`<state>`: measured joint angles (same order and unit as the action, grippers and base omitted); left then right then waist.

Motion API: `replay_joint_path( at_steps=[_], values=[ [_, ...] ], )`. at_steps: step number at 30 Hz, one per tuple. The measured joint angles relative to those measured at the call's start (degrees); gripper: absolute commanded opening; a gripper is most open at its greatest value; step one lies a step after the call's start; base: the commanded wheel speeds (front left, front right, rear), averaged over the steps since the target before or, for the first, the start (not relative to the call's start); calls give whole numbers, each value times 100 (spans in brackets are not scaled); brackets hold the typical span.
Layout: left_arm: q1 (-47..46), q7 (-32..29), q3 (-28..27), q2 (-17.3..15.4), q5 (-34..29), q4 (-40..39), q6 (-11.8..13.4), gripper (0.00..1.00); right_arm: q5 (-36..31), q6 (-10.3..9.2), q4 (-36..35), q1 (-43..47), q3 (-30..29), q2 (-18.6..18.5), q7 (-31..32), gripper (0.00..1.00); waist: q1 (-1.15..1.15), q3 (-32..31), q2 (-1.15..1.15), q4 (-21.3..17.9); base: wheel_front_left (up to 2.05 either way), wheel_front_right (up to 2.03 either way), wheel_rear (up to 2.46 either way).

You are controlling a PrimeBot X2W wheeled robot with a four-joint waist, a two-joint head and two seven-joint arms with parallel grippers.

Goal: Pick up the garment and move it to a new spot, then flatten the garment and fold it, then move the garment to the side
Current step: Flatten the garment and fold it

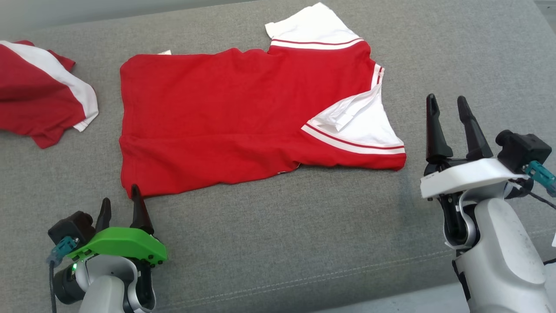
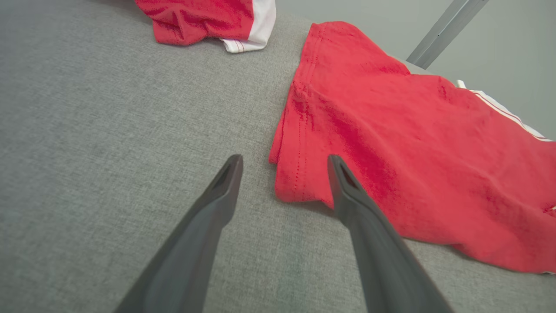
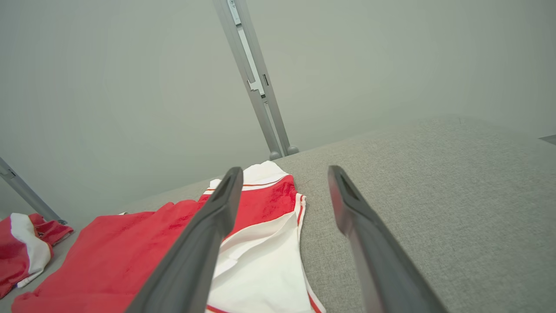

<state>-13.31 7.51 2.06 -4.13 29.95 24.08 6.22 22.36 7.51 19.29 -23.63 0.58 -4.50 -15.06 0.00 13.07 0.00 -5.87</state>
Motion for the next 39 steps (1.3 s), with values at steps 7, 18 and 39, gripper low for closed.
replay_joint_path(
  at_steps=[7,18,39],
  values=[
    [35,-423,-9,83,539,24,10,100,-29,0,-115,371,-97,102,0,100,0,-12,0,-134,0,0,0],
    [-63,-791,-270,121,1608,42,183,100,-29,0,-226,563,-187,149,0,100,0,58,0,-354,0,0,0],
    [-599,-81,-287,133,2377,779,-174,0,-30,0,673,573,18,152,15,100,0,-21,0,-299,0,0,0]
  ],
)
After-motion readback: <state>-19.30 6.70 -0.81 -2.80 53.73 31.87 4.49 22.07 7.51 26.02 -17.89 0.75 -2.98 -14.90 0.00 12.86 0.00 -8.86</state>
